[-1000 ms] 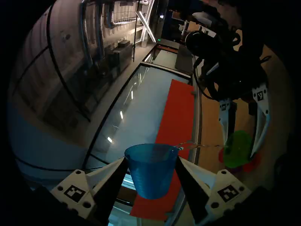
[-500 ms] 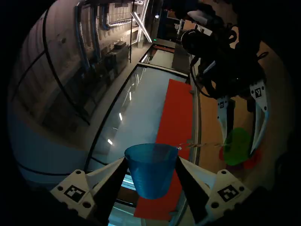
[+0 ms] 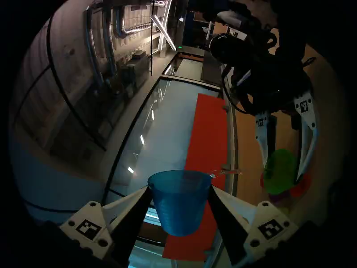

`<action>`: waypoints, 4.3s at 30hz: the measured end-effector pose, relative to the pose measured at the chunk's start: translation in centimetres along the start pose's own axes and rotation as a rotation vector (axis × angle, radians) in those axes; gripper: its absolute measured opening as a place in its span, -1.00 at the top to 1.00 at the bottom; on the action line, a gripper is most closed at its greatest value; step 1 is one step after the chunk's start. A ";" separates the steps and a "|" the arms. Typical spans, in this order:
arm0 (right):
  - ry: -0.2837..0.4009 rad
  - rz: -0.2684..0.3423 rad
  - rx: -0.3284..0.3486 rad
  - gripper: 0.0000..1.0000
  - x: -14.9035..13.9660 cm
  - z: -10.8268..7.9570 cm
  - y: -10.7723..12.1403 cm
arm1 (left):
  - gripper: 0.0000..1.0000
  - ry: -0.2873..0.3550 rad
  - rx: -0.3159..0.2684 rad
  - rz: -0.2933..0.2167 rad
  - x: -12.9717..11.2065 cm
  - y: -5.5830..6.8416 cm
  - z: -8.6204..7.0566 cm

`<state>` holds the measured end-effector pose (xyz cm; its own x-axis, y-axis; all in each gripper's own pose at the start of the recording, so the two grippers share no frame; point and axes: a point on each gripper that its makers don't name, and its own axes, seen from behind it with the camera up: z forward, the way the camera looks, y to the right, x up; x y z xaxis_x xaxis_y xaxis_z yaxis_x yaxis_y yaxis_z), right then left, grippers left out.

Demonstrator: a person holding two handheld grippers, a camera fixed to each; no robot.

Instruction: Pour water

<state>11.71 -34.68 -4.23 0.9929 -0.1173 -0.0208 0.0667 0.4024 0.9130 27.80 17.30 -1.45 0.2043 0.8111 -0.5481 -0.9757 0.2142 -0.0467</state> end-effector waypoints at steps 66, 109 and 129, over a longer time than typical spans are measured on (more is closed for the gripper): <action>0.029 -0.001 -0.009 -0.80 0.9 -0.3 0.1 | -0.71 0.015 0.010 0.313 2.3 -0.5 -0.6; 0.040 0.008 -0.033 -0.80 1.1 -0.6 0.8 | -0.71 -0.039 -0.020 -0.576 -1.7 -1.1 0.9; 0.051 0.010 -0.041 -0.80 1.7 -0.8 1.2 | -0.70 -0.012 -0.049 -1.124 -3.3 -0.8 1.5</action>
<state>13.57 -33.63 -3.51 0.9972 -0.0671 -0.0333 0.0596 0.4407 0.8957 28.00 15.30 1.67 0.9704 0.1758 -0.1658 -0.2386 0.8055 -0.5424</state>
